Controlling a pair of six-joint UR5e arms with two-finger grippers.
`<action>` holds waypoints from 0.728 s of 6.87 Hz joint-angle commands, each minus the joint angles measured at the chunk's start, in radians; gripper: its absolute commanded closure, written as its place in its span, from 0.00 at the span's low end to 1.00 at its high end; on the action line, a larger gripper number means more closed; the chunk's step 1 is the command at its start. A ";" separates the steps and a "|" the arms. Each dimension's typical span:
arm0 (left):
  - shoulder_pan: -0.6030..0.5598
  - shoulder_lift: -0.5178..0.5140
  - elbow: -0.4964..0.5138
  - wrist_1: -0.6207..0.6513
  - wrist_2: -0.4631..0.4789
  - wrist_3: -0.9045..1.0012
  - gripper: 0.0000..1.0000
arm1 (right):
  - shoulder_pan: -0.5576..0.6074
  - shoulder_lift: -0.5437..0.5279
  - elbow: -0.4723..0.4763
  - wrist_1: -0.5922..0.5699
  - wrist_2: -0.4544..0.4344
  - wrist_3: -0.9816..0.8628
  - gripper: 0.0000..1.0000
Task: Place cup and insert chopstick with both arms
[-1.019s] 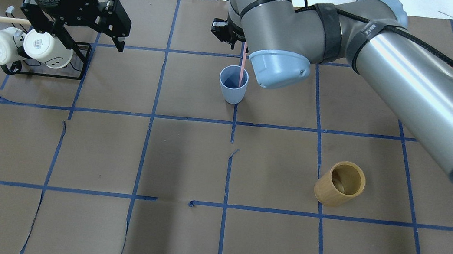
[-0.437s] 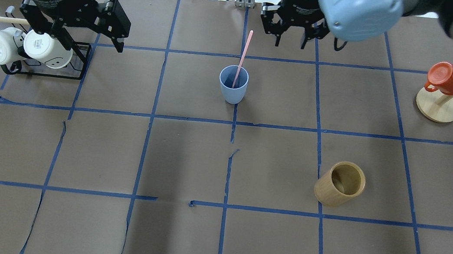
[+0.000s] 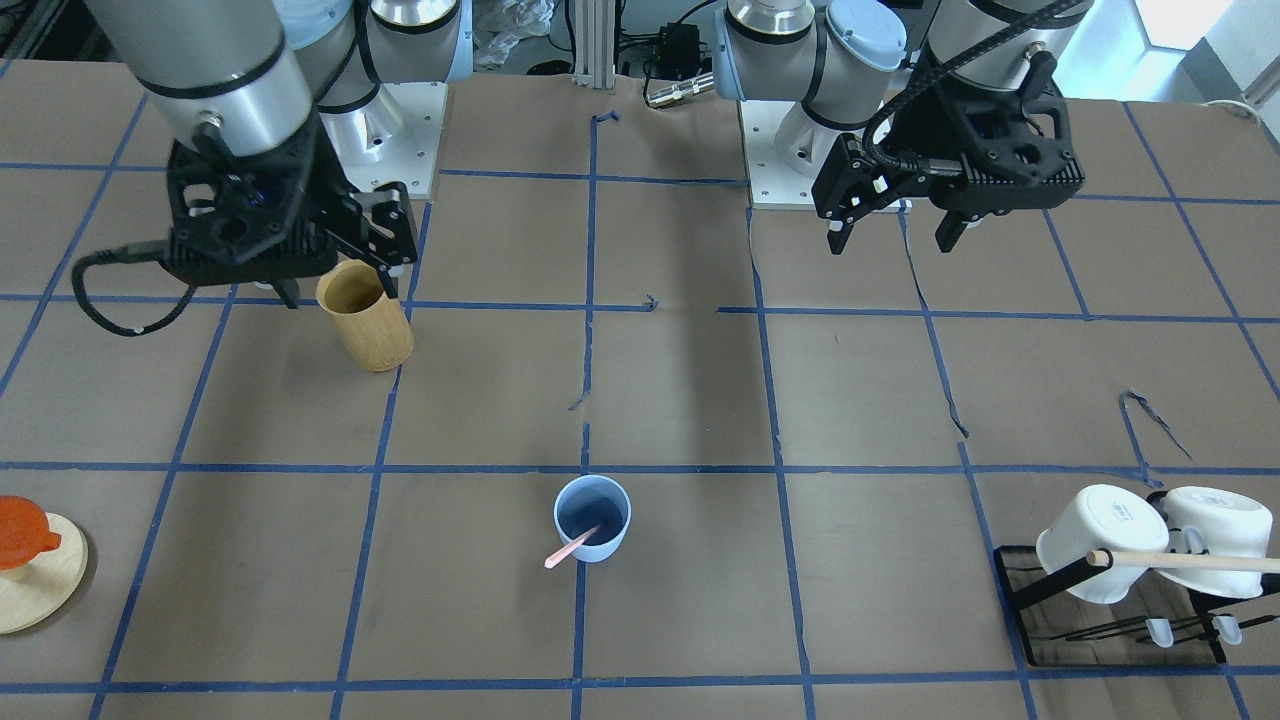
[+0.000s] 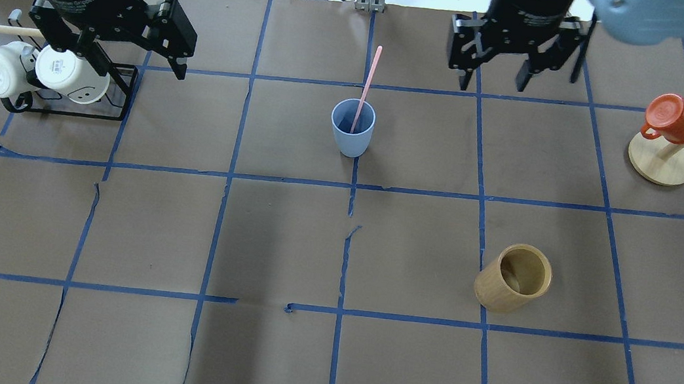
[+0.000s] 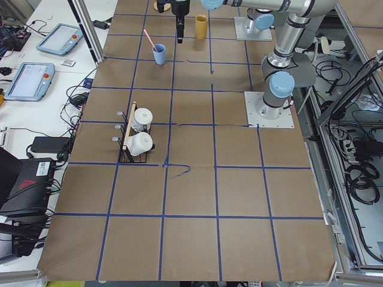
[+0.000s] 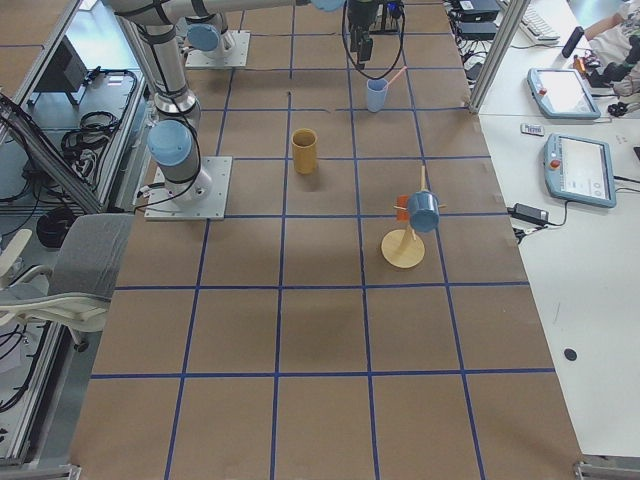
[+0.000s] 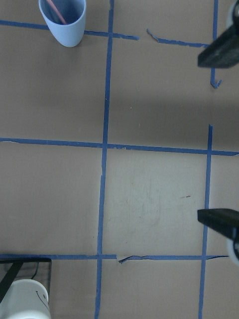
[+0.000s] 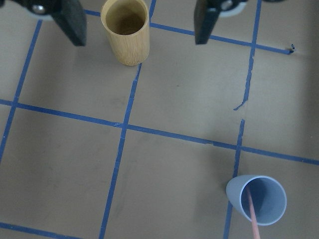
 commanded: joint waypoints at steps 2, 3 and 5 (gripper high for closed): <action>-0.002 0.000 0.000 -0.001 0.002 0.000 0.00 | -0.028 -0.085 0.073 0.007 0.034 -0.062 0.00; -0.002 0.001 -0.002 0.000 0.002 0.000 0.00 | -0.027 -0.083 0.082 0.004 0.036 -0.066 0.00; -0.002 0.001 -0.002 -0.001 0.002 0.000 0.00 | -0.024 -0.127 0.128 0.003 0.031 -0.045 0.00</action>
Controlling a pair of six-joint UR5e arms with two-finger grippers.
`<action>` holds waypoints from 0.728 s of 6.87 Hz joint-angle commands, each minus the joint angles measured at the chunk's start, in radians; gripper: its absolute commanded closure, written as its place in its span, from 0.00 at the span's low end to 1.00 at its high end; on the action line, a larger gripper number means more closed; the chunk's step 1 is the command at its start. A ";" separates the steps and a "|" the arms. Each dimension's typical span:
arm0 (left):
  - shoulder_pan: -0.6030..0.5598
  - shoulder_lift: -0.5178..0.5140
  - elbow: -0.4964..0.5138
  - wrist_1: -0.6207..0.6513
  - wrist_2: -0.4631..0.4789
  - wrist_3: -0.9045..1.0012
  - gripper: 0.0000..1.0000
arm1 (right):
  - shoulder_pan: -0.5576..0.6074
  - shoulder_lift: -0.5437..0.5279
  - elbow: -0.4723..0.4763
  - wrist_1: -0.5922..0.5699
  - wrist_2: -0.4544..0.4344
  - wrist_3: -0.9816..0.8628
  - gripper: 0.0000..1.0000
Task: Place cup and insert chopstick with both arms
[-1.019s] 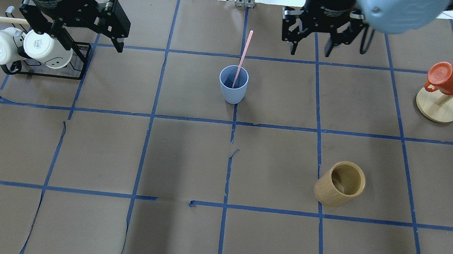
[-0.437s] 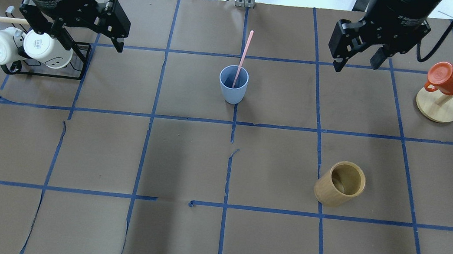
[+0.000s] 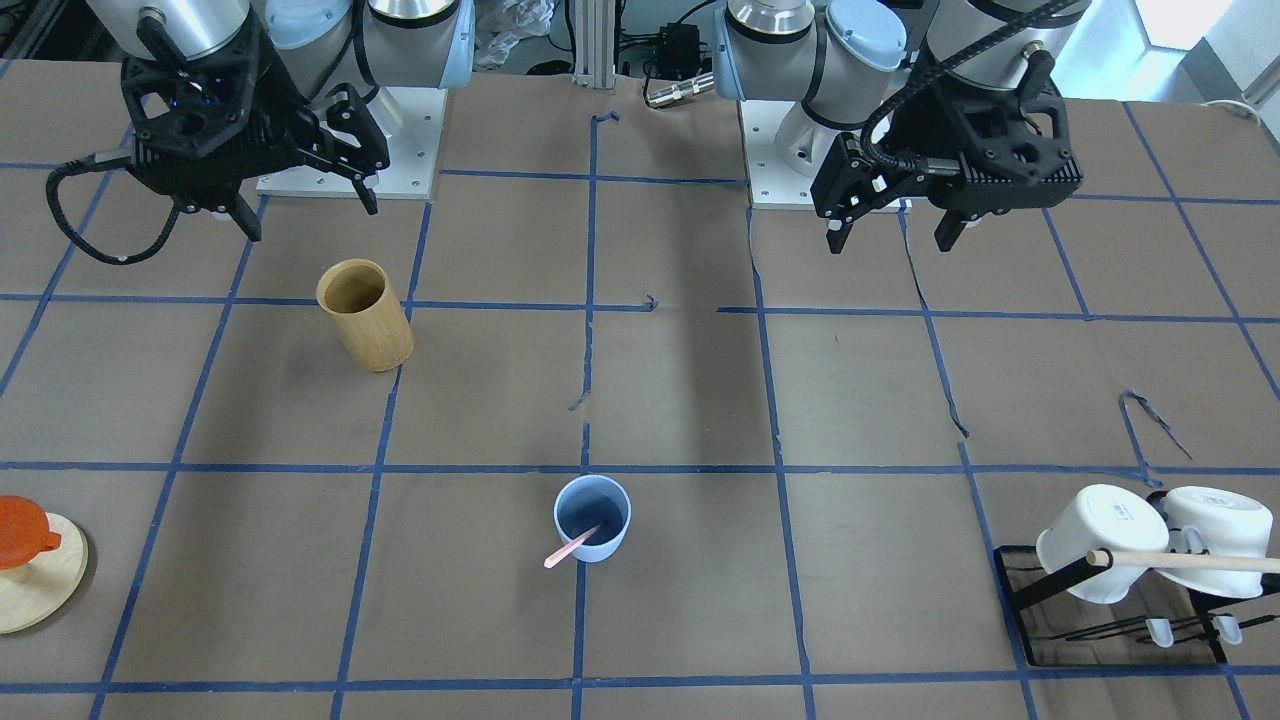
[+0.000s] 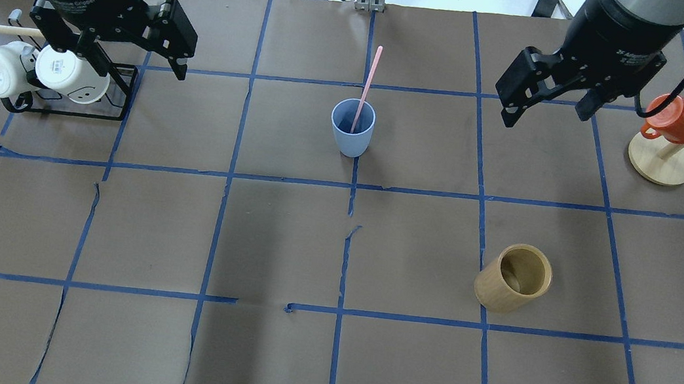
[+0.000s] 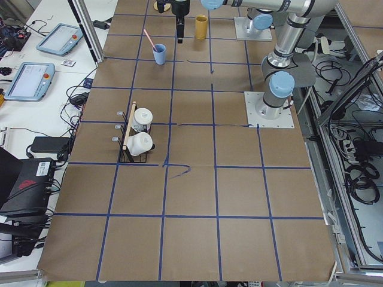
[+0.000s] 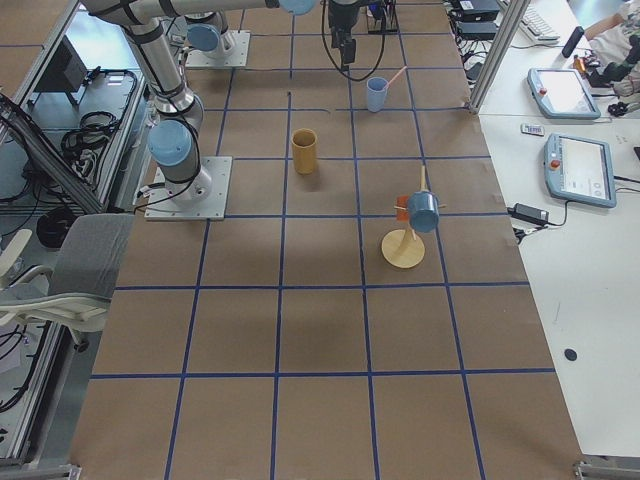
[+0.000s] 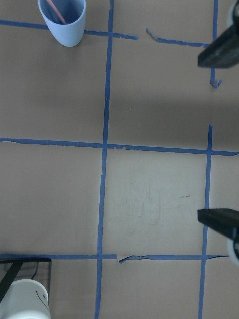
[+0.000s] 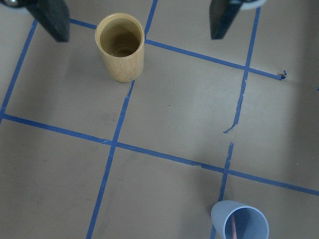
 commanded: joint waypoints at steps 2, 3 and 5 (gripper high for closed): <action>0.001 0.000 0.000 0.000 0.000 0.000 0.00 | 0.000 -0.034 0.022 0.003 -0.075 0.047 0.00; 0.001 0.000 0.000 0.001 0.000 0.000 0.00 | 0.000 -0.034 0.022 0.002 -0.112 0.113 0.00; 0.001 0.000 0.000 0.000 0.000 0.000 0.00 | 0.000 -0.033 0.031 -0.074 -0.112 0.168 0.00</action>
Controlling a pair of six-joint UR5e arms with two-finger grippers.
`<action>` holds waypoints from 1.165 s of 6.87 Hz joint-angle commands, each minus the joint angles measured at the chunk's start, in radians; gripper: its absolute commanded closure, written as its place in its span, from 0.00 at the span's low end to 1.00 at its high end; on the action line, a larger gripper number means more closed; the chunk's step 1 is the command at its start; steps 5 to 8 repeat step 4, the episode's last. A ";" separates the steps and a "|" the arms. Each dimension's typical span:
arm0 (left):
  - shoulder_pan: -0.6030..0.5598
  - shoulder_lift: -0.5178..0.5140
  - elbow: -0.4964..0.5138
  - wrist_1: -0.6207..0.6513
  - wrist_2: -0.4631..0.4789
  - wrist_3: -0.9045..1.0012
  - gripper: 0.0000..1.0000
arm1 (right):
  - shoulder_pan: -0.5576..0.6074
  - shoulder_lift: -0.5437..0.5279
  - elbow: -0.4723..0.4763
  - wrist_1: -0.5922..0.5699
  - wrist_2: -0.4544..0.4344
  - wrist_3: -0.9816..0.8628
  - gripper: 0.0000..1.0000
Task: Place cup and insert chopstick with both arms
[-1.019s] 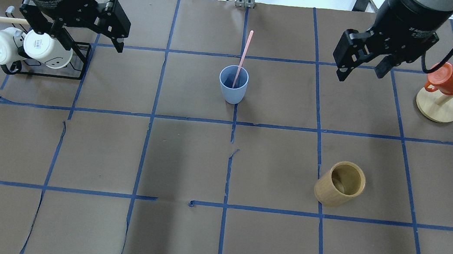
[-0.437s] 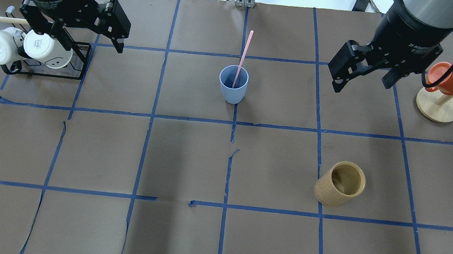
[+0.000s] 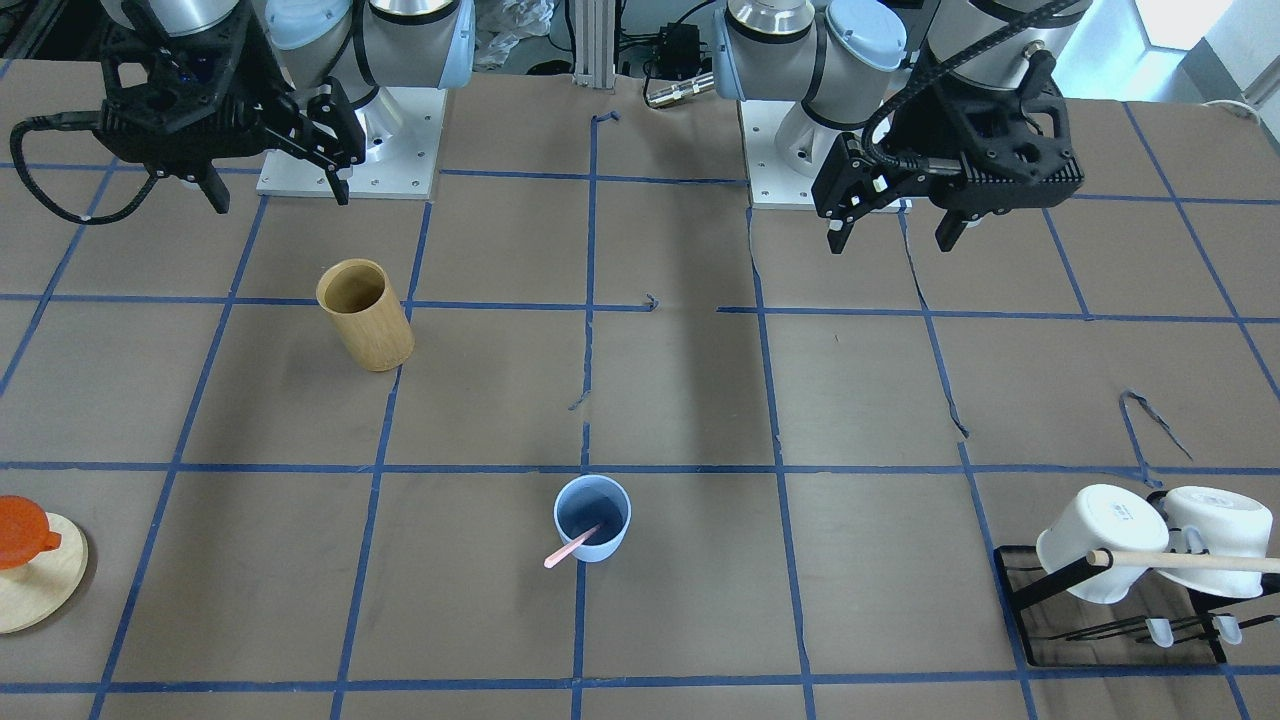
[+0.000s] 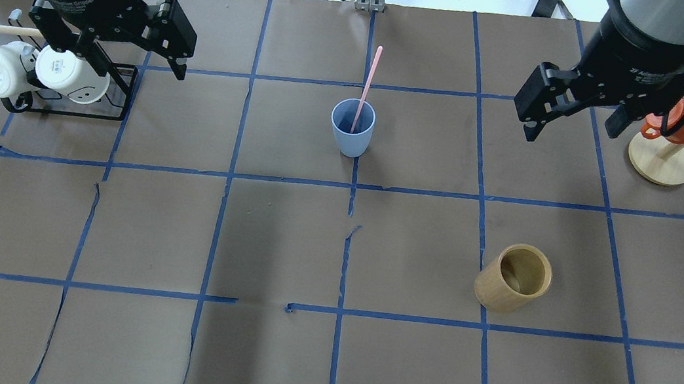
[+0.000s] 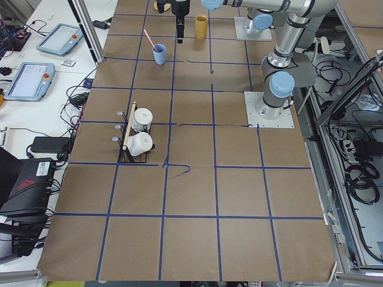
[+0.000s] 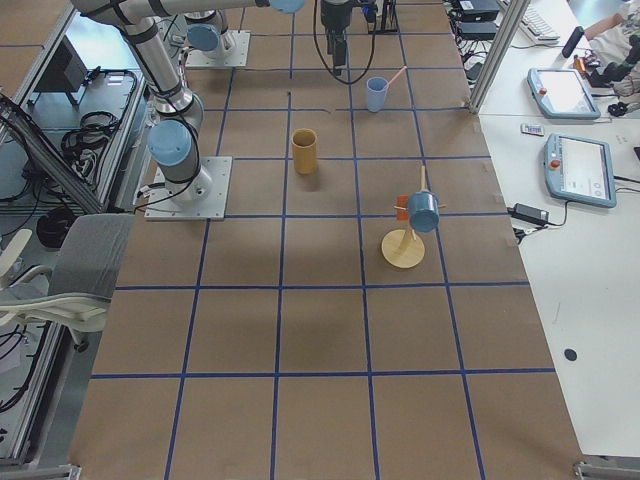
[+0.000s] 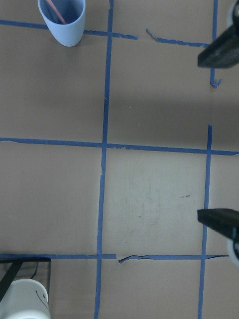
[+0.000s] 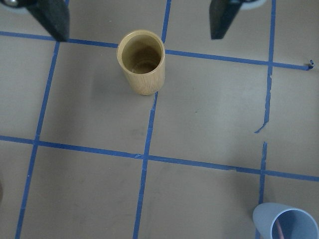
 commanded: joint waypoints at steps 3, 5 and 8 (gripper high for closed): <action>0.000 0.000 0.000 -0.001 0.000 0.000 0.00 | -0.001 0.002 0.009 -0.074 -0.007 0.093 0.00; -0.001 0.000 0.000 0.000 0.000 0.000 0.00 | -0.001 0.002 0.011 -0.077 -0.004 0.093 0.00; -0.001 0.000 0.000 0.000 0.000 0.000 0.00 | -0.001 0.002 0.011 -0.077 -0.004 0.093 0.00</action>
